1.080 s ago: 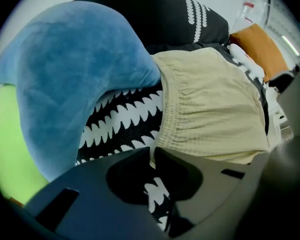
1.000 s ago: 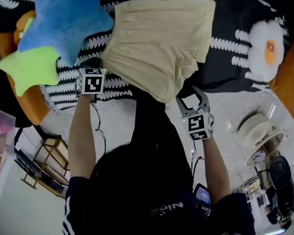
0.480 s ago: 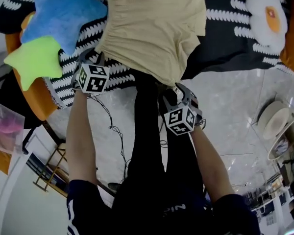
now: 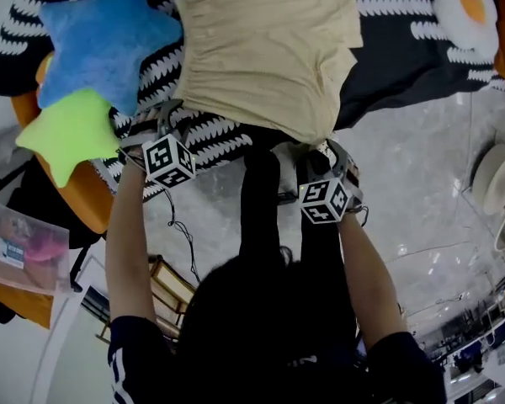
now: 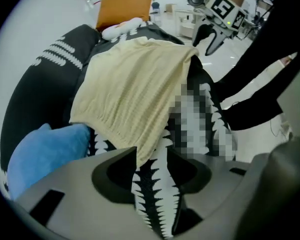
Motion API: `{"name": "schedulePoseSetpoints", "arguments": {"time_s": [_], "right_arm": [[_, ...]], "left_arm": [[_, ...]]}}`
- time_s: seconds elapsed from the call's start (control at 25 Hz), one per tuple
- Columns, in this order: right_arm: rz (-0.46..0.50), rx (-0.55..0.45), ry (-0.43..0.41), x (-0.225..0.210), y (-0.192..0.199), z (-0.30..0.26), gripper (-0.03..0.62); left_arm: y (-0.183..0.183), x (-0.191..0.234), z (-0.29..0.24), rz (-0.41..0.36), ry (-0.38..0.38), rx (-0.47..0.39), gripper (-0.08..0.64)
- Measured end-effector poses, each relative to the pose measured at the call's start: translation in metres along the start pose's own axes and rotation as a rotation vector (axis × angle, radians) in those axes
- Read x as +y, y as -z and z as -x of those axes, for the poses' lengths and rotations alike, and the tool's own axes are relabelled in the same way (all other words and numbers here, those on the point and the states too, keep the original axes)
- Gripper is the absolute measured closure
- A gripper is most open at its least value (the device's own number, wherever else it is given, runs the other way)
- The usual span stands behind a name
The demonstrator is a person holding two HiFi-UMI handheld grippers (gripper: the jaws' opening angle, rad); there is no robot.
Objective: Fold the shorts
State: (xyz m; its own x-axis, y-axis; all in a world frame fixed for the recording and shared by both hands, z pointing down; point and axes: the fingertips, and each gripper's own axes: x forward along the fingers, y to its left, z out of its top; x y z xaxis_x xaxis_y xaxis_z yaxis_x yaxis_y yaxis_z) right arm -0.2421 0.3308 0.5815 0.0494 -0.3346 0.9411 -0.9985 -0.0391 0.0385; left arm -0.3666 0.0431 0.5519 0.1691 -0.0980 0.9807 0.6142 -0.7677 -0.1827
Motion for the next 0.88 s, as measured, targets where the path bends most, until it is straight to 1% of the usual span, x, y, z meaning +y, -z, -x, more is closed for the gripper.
{"name": "schedulePoseSetpoints", "arguments": {"time_s": [0.08, 0.16, 0.24, 0.32, 0.36, 0.4, 0.44, 0.48, 0.56, 0.72, 0.8, 0.88], "right_arm": [[0.055, -0.008, 0.056, 0.0, -0.006, -0.009, 0.353], [0.096, 0.001, 0.094, 0.0, -0.009, -0.019, 0.353], [0.071, 0.032, 0.133, -0.008, -0.008, -0.028, 0.379], [0.062, 0.063, 0.165, -0.022, -0.009, -0.03, 0.409], [0.08, 0.07, 0.182, -0.028, -0.011, -0.028, 0.457], [0.105, 0.071, 0.202, -0.033, -0.014, -0.024, 0.489], [0.129, 0.068, 0.22, -0.036, -0.016, -0.019, 0.563], [0.149, 0.066, 0.23, -0.036, -0.017, -0.014, 0.563], [0.192, 0.071, 0.217, -0.032, -0.014, 0.001, 0.565], [0.32, 0.096, 0.147, -0.013, 0.001, 0.036, 0.566], [0.375, 0.116, 0.105, 0.003, 0.008, 0.048, 0.566], [0.395, 0.134, 0.07, 0.015, 0.013, 0.056, 0.566]], "left_arm": [[-0.005, 0.002, -0.011, -0.074, 0.017, -0.026, 0.371], [-0.01, 0.0, -0.024, -0.128, 0.041, -0.028, 0.373], [-0.011, -0.003, -0.03, -0.145, 0.072, -0.019, 0.375], [-0.011, -0.004, -0.03, -0.133, 0.108, -0.032, 0.382], [-0.011, -0.002, -0.028, -0.133, 0.121, -0.041, 0.386], [-0.01, -0.001, -0.026, -0.143, 0.127, -0.044, 0.41], [-0.008, 0.001, -0.024, -0.159, 0.129, -0.04, 0.46], [-0.005, 0.002, -0.021, -0.179, 0.128, -0.035, 0.493], [-0.005, 0.001, -0.013, -0.212, 0.127, -0.029, 0.527], [-0.012, -0.002, 0.01, -0.226, 0.128, -0.042, 0.538], [-0.007, -0.005, 0.02, -0.224, 0.15, -0.041, 0.545], [-0.003, -0.012, 0.026, -0.232, 0.181, -0.032, 0.546]]}}
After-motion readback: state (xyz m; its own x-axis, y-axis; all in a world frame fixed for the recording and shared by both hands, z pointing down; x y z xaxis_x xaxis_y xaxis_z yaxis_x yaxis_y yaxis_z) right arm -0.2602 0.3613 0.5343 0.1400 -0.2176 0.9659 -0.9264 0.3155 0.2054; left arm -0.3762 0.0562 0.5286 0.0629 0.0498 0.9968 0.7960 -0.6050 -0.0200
